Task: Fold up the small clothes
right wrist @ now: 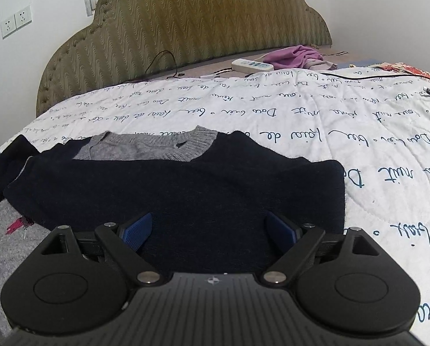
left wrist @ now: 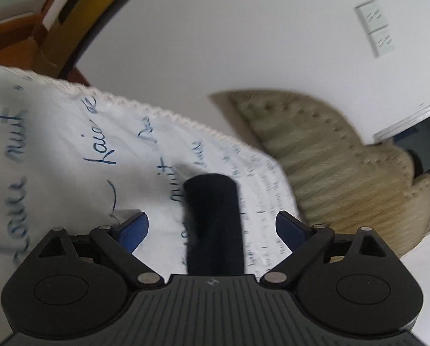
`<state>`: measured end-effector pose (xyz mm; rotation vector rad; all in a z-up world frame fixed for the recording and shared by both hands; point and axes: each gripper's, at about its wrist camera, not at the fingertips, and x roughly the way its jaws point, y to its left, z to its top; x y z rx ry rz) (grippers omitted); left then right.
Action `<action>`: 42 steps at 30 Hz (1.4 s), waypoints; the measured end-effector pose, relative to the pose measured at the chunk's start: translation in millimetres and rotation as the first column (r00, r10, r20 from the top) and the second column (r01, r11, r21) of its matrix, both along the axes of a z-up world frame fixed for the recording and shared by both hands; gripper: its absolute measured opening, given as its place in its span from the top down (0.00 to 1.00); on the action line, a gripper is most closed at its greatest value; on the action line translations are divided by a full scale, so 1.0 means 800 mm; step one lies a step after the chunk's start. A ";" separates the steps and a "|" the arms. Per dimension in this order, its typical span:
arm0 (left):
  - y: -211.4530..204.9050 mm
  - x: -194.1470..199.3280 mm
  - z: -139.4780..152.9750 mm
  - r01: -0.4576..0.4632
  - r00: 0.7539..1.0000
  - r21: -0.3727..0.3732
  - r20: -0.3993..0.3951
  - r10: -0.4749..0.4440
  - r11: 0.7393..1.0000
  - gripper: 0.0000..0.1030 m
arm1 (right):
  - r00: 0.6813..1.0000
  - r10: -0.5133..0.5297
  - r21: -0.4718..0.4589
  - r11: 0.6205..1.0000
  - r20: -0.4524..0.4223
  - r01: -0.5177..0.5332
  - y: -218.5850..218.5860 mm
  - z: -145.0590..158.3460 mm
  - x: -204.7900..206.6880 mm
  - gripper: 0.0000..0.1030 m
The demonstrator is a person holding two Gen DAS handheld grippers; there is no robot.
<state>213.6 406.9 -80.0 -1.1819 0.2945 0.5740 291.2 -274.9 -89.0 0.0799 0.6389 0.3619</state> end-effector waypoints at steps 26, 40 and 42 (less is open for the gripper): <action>-0.408 -0.006 0.125 0.442 0.803 0.859 -0.250 -0.541 0.258 0.90 | 1.000 -0.006 0.203 0.979 -0.022 0.010 -0.033 -0.003 0.005 0.12; -0.493 -0.077 0.063 0.693 0.497 0.691 -0.248 -0.832 0.207 0.00 | 0.999 -0.005 0.338 0.941 -0.045 0.020 -0.054 -0.010 0.010 0.12; -0.454 -0.078 0.064 0.674 0.576 0.639 -0.140 -0.806 0.371 0.00 | 0.999 -0.004 0.343 0.939 -0.046 0.020 -0.054 -0.009 0.010 0.12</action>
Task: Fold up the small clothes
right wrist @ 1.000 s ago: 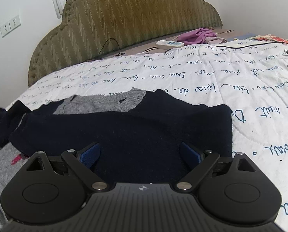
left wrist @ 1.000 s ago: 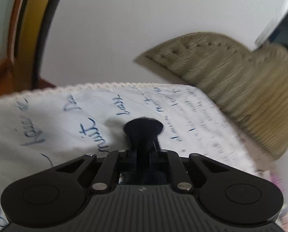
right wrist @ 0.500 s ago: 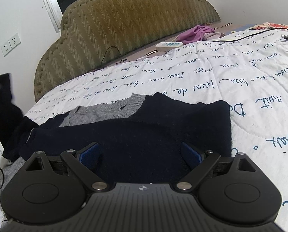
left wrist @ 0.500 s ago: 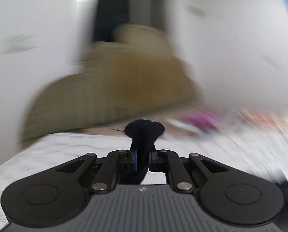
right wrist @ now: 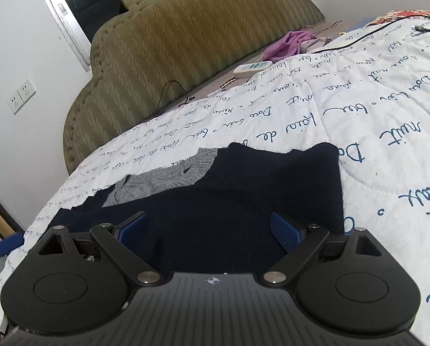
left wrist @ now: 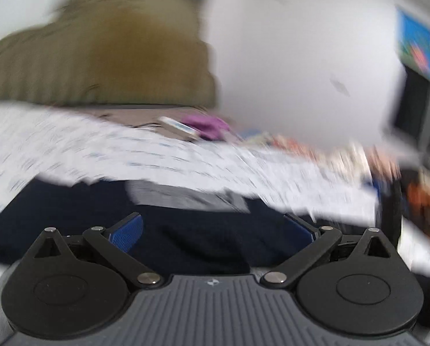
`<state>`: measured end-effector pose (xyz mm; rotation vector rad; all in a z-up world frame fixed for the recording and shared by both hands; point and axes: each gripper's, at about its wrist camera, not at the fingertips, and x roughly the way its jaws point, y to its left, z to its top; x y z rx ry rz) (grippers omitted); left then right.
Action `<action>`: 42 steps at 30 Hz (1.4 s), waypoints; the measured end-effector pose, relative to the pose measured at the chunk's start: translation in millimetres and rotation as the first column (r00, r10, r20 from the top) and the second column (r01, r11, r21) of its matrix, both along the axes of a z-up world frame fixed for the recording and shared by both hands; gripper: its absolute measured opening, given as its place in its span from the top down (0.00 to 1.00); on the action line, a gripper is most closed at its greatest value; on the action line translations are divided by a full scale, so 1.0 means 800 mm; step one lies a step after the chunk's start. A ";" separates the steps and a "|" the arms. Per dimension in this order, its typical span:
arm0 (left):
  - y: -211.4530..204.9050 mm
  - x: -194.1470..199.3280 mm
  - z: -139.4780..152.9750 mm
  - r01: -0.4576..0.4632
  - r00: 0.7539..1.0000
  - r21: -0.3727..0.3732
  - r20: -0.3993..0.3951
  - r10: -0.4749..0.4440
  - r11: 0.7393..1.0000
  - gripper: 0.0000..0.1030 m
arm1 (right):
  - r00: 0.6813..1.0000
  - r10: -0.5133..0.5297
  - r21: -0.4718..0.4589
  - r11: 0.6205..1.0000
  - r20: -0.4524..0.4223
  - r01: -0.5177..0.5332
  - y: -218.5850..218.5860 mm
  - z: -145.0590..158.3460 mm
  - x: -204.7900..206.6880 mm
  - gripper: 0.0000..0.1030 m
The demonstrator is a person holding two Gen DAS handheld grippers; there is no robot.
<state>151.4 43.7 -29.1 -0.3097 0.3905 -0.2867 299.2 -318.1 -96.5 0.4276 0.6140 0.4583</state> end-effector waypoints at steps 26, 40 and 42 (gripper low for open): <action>0.107 -0.014 -0.081 -0.328 0.942 -0.325 -0.184 0.281 0.887 0.00 | 0.937 0.244 0.081 0.970 -0.251 -0.231 0.138 0.028 0.010 0.42; 0.107 -0.015 -0.081 -0.330 0.941 -0.319 -0.185 0.283 0.889 0.00 | 0.926 0.260 0.156 0.962 -0.273 -0.224 0.148 0.017 0.030 0.59; 0.107 -0.015 -0.081 -0.331 0.941 -0.317 -0.185 0.284 0.889 0.00 | 0.921 0.285 0.156 0.955 -0.265 -0.251 0.151 0.016 0.025 0.73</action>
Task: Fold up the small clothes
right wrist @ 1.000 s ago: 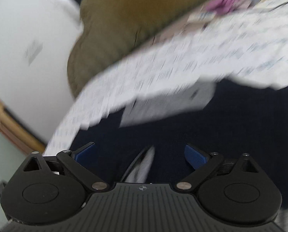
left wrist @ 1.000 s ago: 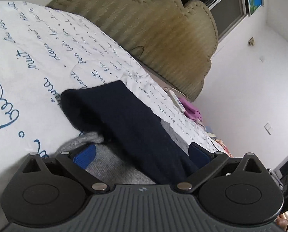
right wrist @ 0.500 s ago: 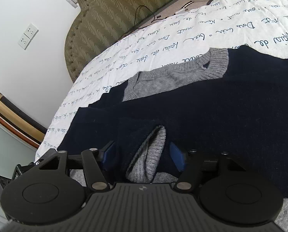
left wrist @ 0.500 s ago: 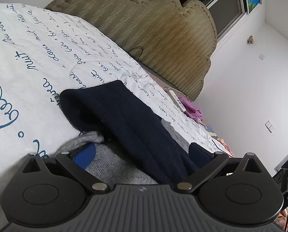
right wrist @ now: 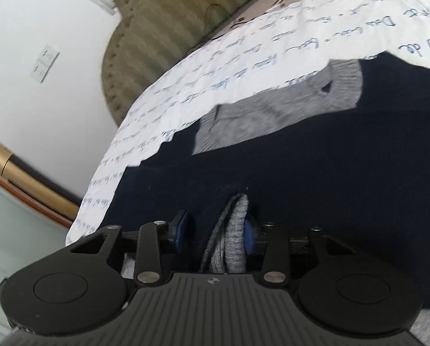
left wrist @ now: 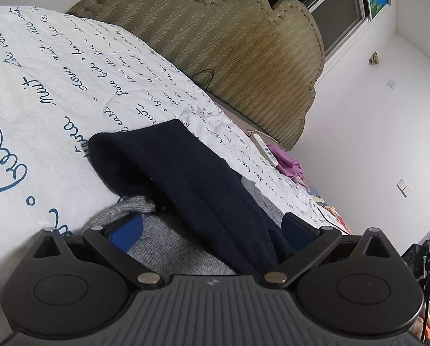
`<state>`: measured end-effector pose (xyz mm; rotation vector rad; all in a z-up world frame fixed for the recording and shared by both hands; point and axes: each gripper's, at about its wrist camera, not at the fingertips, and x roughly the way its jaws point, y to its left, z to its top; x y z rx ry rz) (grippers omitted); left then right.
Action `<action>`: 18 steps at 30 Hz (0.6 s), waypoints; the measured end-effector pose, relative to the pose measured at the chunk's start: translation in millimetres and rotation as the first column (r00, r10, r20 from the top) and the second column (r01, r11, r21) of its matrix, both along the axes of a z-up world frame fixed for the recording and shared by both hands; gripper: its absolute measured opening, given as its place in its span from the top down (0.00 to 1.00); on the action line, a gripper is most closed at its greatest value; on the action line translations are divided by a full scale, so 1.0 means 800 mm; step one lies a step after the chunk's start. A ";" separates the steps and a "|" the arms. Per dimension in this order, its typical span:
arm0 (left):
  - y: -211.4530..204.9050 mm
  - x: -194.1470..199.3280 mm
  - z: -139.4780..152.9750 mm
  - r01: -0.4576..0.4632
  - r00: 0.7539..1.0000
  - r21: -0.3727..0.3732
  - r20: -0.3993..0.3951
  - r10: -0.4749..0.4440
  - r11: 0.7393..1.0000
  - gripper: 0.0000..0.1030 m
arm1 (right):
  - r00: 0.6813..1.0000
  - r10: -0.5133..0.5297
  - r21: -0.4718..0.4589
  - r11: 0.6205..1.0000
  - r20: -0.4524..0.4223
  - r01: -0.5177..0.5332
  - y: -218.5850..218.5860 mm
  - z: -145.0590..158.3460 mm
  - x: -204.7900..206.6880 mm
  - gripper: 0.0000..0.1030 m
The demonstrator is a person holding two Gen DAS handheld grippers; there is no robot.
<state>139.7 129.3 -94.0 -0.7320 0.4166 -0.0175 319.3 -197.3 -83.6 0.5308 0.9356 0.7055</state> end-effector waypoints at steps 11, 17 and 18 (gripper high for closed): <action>0.001 -0.002 0.000 -0.002 1.000 -0.007 0.009 0.002 1.000 0.00 | 0.998 -0.052 0.014 0.999 0.045 0.051 -0.001 0.017 -0.009 0.84; 0.004 -0.009 0.002 -0.015 0.999 -0.034 0.046 0.017 0.999 0.00 | 0.973 -0.136 0.220 0.971 0.188 0.093 -0.074 0.120 -0.009 0.84; 0.003 -0.012 0.004 -0.020 0.998 -0.036 0.051 0.022 0.999 0.00 | 0.965 -0.169 0.226 0.966 0.202 0.122 -0.097 0.130 -0.010 0.84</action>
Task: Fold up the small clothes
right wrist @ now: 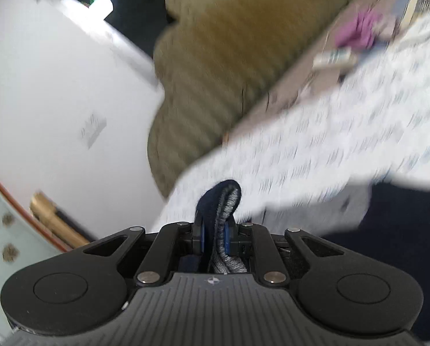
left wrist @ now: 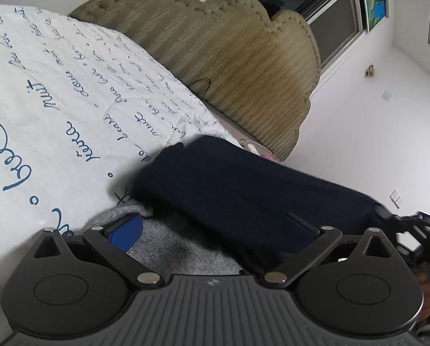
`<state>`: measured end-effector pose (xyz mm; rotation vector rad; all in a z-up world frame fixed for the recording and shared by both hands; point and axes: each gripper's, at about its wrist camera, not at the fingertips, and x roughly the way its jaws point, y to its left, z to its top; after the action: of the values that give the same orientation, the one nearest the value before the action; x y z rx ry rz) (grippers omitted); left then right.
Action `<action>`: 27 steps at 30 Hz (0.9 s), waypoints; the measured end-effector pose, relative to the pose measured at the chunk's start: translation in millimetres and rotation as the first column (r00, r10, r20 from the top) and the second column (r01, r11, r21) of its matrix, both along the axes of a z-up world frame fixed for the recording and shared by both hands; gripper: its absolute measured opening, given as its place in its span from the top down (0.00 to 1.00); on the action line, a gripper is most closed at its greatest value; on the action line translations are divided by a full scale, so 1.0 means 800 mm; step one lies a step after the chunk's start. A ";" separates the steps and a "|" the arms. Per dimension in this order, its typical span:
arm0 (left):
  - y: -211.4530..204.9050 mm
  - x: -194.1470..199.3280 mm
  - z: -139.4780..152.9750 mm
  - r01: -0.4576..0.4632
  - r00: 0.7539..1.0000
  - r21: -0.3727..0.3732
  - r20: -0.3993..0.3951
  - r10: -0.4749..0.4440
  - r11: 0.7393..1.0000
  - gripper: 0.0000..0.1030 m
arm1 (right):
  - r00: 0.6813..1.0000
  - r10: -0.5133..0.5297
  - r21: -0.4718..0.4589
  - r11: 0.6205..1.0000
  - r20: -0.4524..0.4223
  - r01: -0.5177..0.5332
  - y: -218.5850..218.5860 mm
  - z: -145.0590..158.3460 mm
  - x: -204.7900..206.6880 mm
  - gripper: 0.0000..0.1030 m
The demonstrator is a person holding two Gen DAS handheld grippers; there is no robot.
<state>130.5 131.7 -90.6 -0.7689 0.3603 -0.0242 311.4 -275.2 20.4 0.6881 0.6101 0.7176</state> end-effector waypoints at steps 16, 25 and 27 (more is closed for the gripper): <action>0.012 0.015 0.048 0.059 0.998 -0.332 0.006 -0.061 0.941 0.00 | 0.965 -0.225 0.079 0.968 -0.134 0.237 -0.139 -0.087 -0.020 0.84; -0.037 0.151 0.081 0.063 0.976 0.418 -0.215 0.031 0.906 0.00 | 0.936 -0.242 -0.046 0.970 -0.254 0.238 -0.136 -0.134 -0.001 0.84; -0.036 0.188 0.068 0.103 0.952 0.443 -0.303 0.041 0.890 0.01 | 0.936 -0.242 -0.059 0.970 -0.254 0.234 -0.137 -0.132 0.002 0.84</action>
<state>280.6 103.1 -35.9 -0.2952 0.6474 0.1479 312.8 -385.0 -85.3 0.8219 0.7598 0.3945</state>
